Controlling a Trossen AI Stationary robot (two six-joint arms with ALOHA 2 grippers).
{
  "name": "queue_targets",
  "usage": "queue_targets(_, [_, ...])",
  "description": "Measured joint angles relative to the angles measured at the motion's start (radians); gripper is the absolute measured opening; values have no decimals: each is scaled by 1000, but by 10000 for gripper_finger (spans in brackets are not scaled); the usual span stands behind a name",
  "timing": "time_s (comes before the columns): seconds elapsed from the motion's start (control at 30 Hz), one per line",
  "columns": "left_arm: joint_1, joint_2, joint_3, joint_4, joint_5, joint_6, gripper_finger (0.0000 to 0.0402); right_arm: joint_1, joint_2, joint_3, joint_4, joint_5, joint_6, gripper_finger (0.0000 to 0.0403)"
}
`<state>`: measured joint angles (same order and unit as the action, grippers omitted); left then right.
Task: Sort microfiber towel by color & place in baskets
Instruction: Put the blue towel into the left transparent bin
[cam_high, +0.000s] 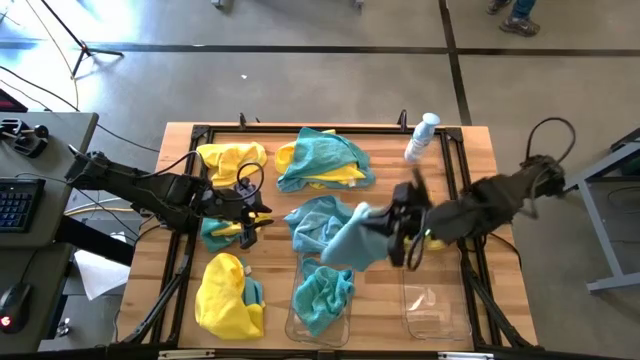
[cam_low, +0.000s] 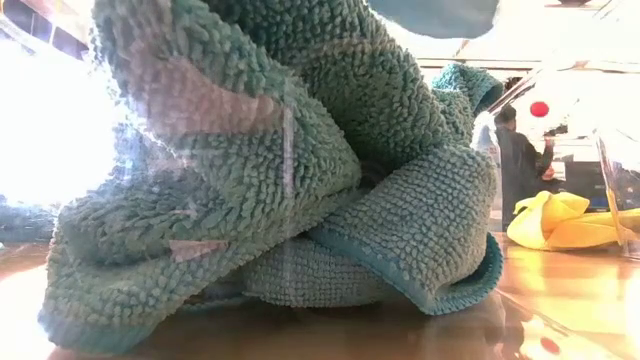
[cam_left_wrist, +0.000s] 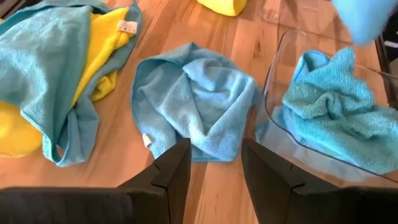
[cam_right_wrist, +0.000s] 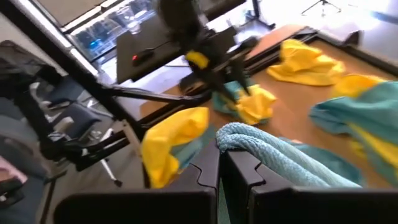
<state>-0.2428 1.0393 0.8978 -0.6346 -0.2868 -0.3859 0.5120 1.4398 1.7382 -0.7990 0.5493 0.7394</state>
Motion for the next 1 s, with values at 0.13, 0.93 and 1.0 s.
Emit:
queue_targets(0.13, [0,-3,0,0,18,17,131,42,84,19,55,0,41,0])
queue_targets(0.93, [0,-100,0,-20,76,119,131,71,536,356,-207,-86,48,0])
queue_targets(1.0, [0,-107,0,-37,75,119,131,37,556,340,-207,-144,47,0])
